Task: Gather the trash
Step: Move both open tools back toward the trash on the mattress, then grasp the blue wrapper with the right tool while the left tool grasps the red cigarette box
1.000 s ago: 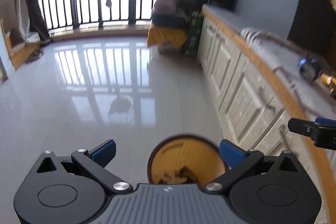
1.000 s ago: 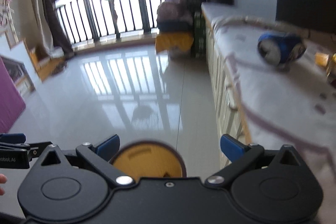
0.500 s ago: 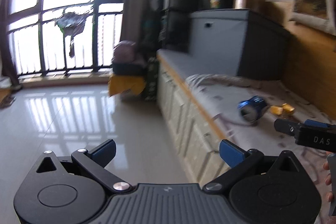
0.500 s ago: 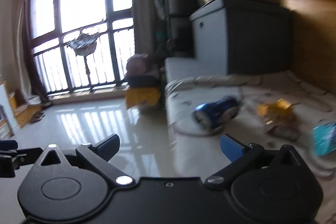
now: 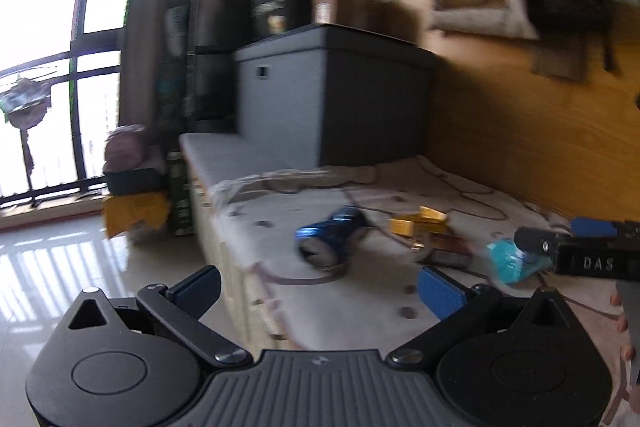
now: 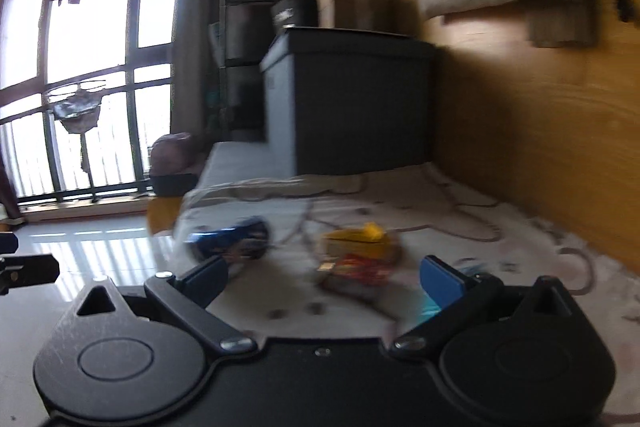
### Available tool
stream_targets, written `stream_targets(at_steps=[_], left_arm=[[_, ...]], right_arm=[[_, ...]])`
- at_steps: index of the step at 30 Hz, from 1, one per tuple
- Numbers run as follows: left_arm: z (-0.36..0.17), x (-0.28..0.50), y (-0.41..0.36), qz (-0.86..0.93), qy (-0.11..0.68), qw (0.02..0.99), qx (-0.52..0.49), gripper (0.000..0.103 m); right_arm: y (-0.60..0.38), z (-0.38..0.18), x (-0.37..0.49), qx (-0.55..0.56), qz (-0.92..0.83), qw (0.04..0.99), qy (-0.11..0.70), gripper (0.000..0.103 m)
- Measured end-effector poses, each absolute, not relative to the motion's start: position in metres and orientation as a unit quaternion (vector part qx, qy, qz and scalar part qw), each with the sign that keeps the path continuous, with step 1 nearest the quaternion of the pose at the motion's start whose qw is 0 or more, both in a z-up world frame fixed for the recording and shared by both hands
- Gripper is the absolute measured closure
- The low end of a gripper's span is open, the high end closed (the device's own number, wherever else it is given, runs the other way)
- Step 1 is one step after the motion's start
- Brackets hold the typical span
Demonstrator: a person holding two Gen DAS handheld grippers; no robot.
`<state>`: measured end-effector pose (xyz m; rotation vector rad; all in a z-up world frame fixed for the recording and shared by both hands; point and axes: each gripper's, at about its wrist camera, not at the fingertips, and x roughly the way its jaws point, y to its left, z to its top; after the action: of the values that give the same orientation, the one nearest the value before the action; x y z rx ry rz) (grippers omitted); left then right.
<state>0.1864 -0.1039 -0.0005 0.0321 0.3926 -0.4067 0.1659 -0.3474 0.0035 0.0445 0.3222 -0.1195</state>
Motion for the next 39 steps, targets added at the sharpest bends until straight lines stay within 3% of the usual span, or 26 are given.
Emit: stream_targets(at_steps=[14,30,39], left_arm=[[-0.03,0.235,-0.216,-0.297,0.211,0.931,0.033,0.0],[-0.073,0.29,-0.289,-0.341,0.223,0.907,0.108,0.0],[-0.08,0.316,-0.307,-0.317,0.248,0.907,0.125,0.0]], right_arm=[[-0.455,-0.036,0.2,0.042,-0.142,0.973,0.178,0.0],[-0.492,-0.065,0.241,0.099,-0.109,0.97,0.192,0.001],[-0.5,-0.082,0.251,0.132,-0.092,0.963,0.218,0.016]])
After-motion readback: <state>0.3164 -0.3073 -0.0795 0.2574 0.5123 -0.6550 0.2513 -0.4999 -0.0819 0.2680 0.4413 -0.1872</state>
